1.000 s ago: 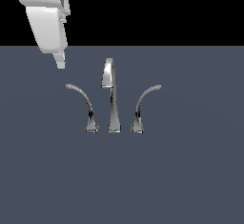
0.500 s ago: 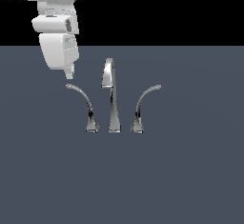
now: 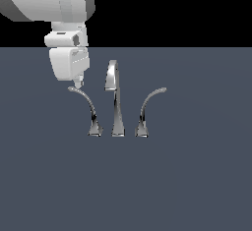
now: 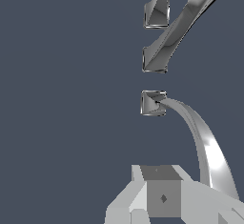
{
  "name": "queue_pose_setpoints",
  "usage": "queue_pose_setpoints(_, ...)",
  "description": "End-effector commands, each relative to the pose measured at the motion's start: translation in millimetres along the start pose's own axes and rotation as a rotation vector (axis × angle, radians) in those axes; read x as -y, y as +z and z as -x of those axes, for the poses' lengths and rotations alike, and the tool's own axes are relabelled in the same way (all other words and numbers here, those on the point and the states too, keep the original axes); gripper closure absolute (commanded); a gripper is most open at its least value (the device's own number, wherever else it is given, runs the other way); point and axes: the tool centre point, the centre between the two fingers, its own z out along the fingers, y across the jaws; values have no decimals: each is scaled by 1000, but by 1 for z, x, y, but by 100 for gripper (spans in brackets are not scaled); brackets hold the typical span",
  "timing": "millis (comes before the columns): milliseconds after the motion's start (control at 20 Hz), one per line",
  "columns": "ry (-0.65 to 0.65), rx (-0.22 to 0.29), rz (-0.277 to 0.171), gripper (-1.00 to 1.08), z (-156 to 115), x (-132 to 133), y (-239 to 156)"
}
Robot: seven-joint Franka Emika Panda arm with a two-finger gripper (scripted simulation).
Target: Turn on the faucet by rotating a designated handle.
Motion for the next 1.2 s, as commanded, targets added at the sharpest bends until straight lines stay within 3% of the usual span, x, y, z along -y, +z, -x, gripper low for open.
queue_pose_setpoints(0, 20, 0, 1, 108, -1, 4, 4)
queue_pose_setpoints(400, 30, 0, 2, 108, -2, 6, 6)
queue_pose_setpoints(1000, 33, 2, 1, 108, 17, -36, 6)
queue_pose_setpoints(1150, 47, 5, -7, 108, 8, -29, 6)
